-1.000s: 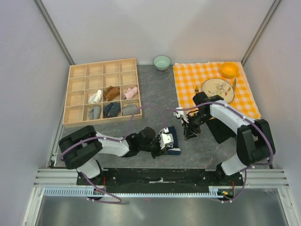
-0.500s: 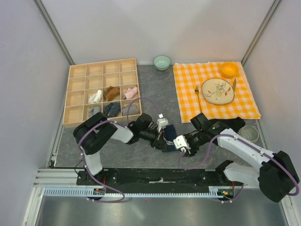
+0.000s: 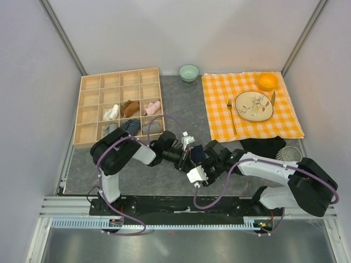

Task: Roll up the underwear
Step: Roll the underwear to the center of the board.

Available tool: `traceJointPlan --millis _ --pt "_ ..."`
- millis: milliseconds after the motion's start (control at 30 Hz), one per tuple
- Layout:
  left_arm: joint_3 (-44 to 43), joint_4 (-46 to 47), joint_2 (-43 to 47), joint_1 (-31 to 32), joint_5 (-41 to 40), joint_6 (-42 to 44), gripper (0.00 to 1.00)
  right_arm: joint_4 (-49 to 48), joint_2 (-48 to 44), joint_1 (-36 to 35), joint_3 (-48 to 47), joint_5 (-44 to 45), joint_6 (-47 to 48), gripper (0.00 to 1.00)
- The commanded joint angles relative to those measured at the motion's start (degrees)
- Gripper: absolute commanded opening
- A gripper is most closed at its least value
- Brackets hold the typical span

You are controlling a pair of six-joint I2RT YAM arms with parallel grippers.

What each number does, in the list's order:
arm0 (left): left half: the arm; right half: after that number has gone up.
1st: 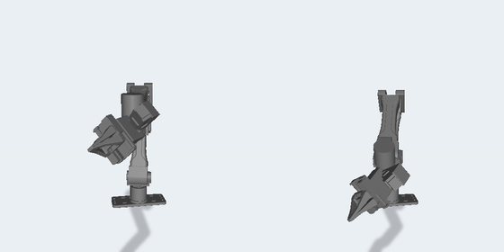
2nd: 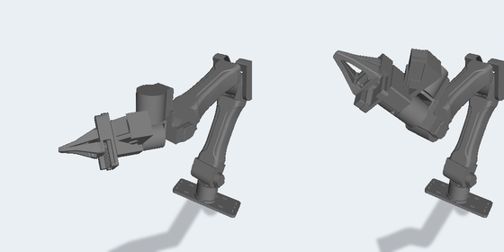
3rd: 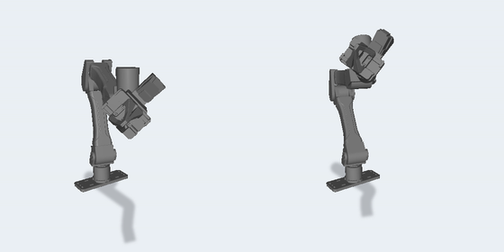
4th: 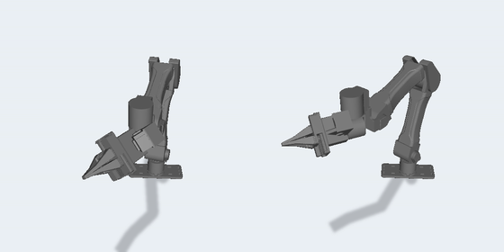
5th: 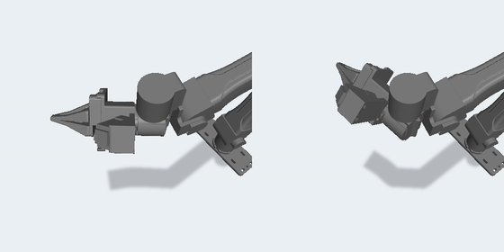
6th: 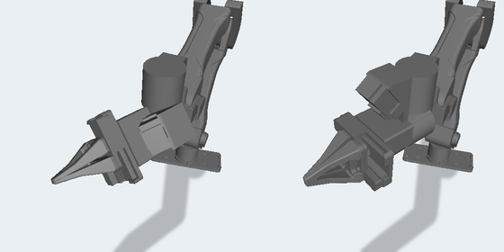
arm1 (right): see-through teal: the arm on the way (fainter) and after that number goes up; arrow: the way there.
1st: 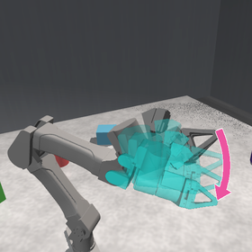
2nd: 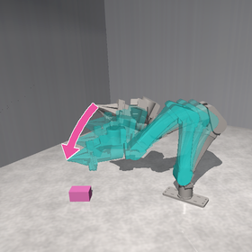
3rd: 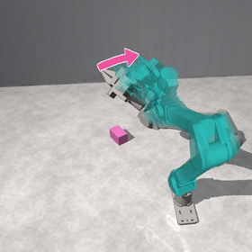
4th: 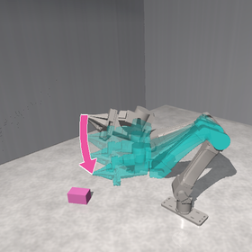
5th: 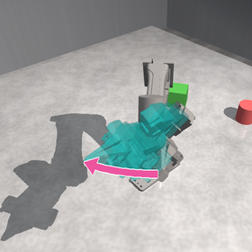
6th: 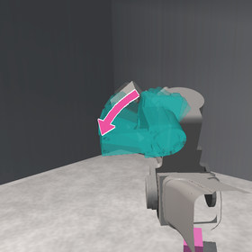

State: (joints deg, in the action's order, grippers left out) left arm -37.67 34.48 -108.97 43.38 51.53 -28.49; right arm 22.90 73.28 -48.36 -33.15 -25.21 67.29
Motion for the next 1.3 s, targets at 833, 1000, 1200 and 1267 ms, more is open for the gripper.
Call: traceJointPlan --millis 833,1000,1200,1267 --pt "28.4 19.5 36.6 19.9 -36.9 37.4 0.57 28.1 24.3 12.9 -19.4 -20.7 -0.9 0.18" --pt "20.6 9.5 33.7 24.6 -41.5 47.0 0.64 30.0 26.2 13.7 -19.8 -20.8 0.1 0.19" --pt "14.4 1.7 26.8 27.4 -44.8 53.3 0.64 30.7 27.4 14.1 -20.0 -20.8 0.7 0.20" --pt "13.2 0.8 24.9 27.7 -45.3 54.2 0.63 30.8 27.4 14.2 -20.1 -21.0 0.7 0.20"
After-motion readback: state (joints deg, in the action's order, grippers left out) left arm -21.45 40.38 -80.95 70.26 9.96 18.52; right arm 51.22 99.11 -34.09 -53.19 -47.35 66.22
